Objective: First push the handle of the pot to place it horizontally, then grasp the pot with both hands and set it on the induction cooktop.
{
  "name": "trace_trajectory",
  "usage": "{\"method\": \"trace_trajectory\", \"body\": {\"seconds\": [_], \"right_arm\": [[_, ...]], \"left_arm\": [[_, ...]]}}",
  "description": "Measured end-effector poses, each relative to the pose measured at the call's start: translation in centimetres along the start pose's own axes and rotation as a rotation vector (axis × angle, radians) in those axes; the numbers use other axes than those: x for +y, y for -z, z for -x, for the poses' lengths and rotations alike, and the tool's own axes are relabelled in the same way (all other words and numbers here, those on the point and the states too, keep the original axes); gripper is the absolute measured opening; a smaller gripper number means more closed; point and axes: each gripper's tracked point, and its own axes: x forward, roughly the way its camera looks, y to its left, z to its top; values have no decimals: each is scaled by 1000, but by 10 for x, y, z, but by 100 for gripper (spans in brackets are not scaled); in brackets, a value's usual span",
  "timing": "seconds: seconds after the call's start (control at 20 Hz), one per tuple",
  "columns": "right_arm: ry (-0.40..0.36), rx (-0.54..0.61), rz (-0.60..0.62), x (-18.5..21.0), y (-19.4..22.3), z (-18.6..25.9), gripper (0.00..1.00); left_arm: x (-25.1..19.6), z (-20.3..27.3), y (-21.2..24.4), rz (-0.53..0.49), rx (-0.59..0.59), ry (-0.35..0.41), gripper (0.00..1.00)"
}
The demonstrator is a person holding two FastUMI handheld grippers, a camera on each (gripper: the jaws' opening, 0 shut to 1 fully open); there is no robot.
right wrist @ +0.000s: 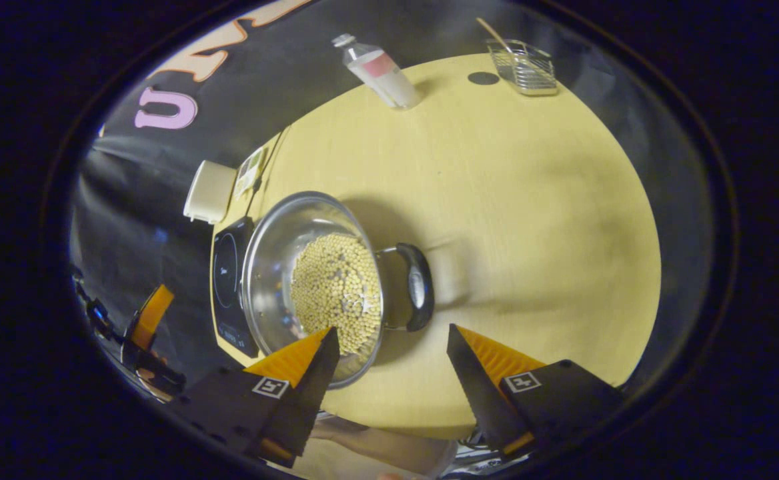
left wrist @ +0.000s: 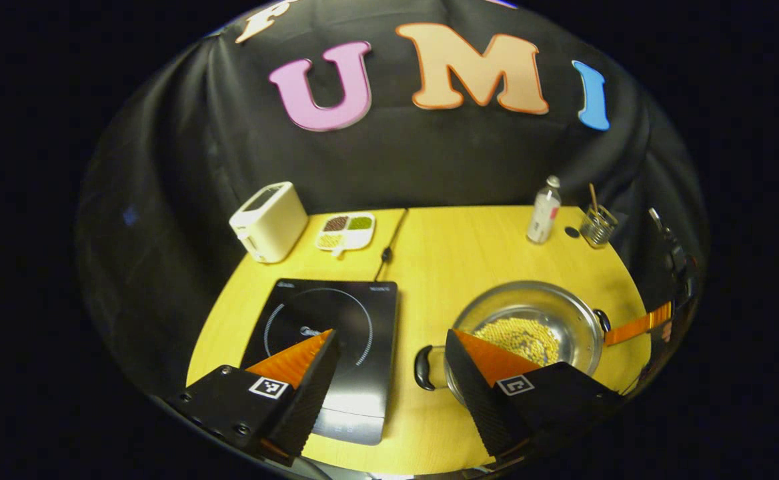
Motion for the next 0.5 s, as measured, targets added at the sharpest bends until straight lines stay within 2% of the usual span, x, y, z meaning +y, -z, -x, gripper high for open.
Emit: {"method": "trace_trajectory", "body": {"seconds": [0.1, 0.15, 0.35, 0.4, 0.5], "right_arm": [[-18, 15, 19, 5, 1, -5, 100], [-20, 24, 26, 6, 2, -10, 93], [-26, 45, 26, 1, -1, -17, 93], [-29, 50, 23, 0, -2, -22, 100], [-33, 62, 15, -2, -1, -33, 100]], "left_arm": [[-11, -11, 13, -2, 65, 59, 98], [-14, -16, 20, -3, 100, 79, 98], [-20, -40, 51, 41, 254, 118, 98], [-21, -46, 58, 60, 290, 120, 96], [-25, -58, 70, 99, 350, 135, 96]]}}
